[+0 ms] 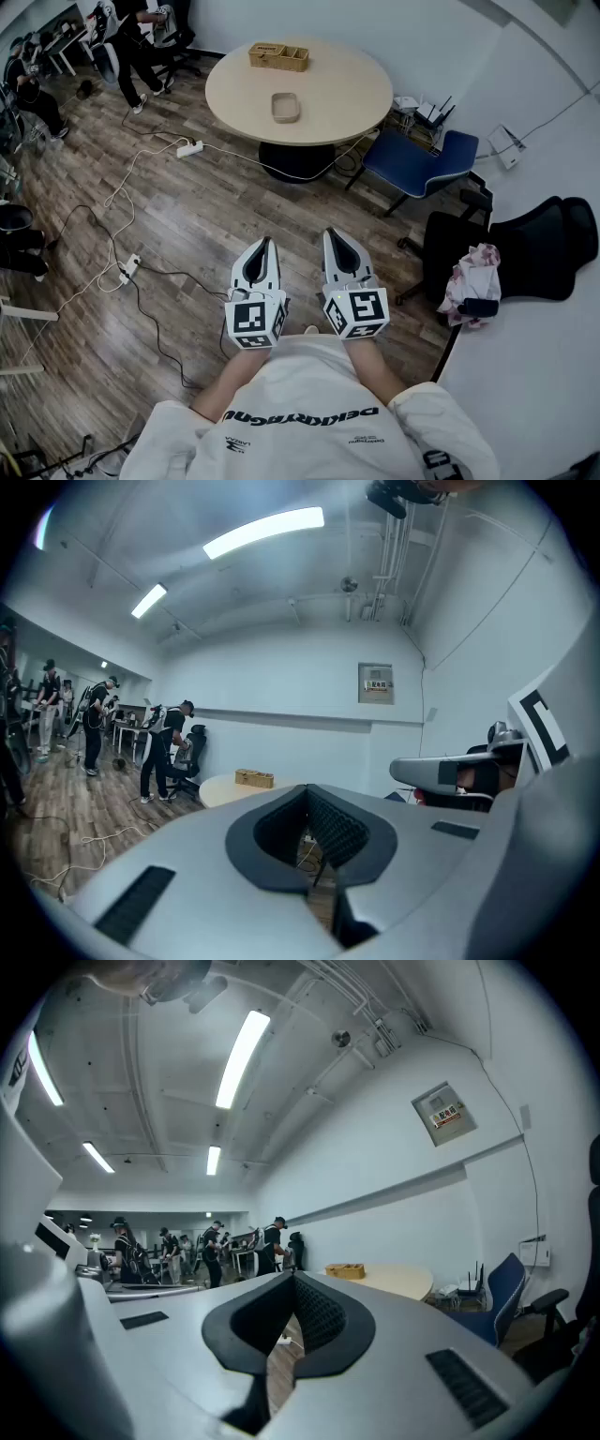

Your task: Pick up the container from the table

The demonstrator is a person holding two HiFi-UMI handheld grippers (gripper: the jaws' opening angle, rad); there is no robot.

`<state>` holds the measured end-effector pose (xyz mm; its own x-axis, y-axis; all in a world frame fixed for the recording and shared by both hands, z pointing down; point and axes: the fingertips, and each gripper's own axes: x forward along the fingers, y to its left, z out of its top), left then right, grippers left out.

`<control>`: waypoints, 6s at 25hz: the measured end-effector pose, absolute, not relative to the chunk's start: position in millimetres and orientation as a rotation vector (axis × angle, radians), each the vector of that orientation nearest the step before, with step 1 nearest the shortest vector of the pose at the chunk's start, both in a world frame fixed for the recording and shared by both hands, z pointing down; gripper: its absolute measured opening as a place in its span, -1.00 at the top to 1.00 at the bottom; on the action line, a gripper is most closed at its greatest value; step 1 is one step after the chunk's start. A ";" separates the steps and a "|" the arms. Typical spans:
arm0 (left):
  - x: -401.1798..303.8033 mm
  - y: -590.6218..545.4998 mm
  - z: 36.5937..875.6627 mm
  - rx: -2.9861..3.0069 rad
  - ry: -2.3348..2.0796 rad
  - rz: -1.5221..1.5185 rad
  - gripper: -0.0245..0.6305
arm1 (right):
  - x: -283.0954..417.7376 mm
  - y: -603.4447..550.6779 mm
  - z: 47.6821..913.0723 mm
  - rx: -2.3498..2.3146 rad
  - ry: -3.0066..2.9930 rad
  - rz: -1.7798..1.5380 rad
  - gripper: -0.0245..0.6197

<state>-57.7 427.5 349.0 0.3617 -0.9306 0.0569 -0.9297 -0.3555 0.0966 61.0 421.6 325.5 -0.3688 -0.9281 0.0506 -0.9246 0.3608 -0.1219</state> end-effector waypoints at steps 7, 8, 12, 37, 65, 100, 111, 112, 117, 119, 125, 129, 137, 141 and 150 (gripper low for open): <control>-36.0 428.1 352.5 2.481 -1.741 -0.013 0.88 | 82.0 420.4 330.5 -1.711 2.585 -0.220 0.82; -32.4 428.0 352.9 2.479 -1.743 -0.012 0.88 | 85.1 420.4 332.0 -1.693 2.585 -0.245 0.82; -14.2 432.4 358.1 2.477 -1.748 0.009 0.88 | 101.5 422.3 341.1 -1.674 2.590 -0.307 0.82; -2.9 260.4 392.9 2.430 -1.725 0.018 0.88 | 109.4 243.6 372.1 -1.716 2.658 -0.319 0.82; -48.6 -38.9 407.8 2.459 -1.572 0.119 0.88 | 63.0 -38.3 386.4 -1.850 2.610 -0.384 0.82; -38.6 -245.9 556.3 2.167 -1.505 0.433 0.87 | 68.3 -244.6 552.9 -1.834 2.734 -0.952 0.82; -38.0 -268.4 605.6 2.079 -1.461 0.470 0.87 | 73.8 -277.7 595.9 -1.866 2.727 -1.034 0.75; -38.5 -270.1 608.9 2.071 -1.462 0.471 0.87 | 73.4 -278.9 600.2 -1.865 2.725 -1.053 0.72; -41.9 -282.6 627.6 2.024 -1.464 0.471 0.79 | 70.4 -286.2 618.4 -1.868 2.724 -1.107 0.67; -44.2 -287.9 634.6 2.011 -1.468 0.475 0.79 | 70.1 -290.2 625.0 -1.877 2.728 -1.115 0.66; -47.6 -295.5 653.3 1.992 -1.468 0.517 0.73 | 76.6 -299.1 643.9 -1.920 2.726 -1.151 0.66; -47.8 -299.6 664.5 1.984 -1.465 0.539 0.73 | 81.2 -306.5 657.2 -1.945 2.731 -1.174 0.65; -46.0 -304.9 680.8 1.972 -1.455 0.561 0.73 | 78.4 -308.7 675.9 -1.932 2.768 -1.239 0.66; -45.8 -307.3 685.4 1.968 -1.448 0.568 0.73 | 77.0 -310.2 680.0 -1.924 2.768 -1.259 0.66; -43.2 -309.1 691.2 1.953 -1.406 0.539 0.74 | 74.0 -310.3 686.7 -1.894 2.763 -1.332 0.66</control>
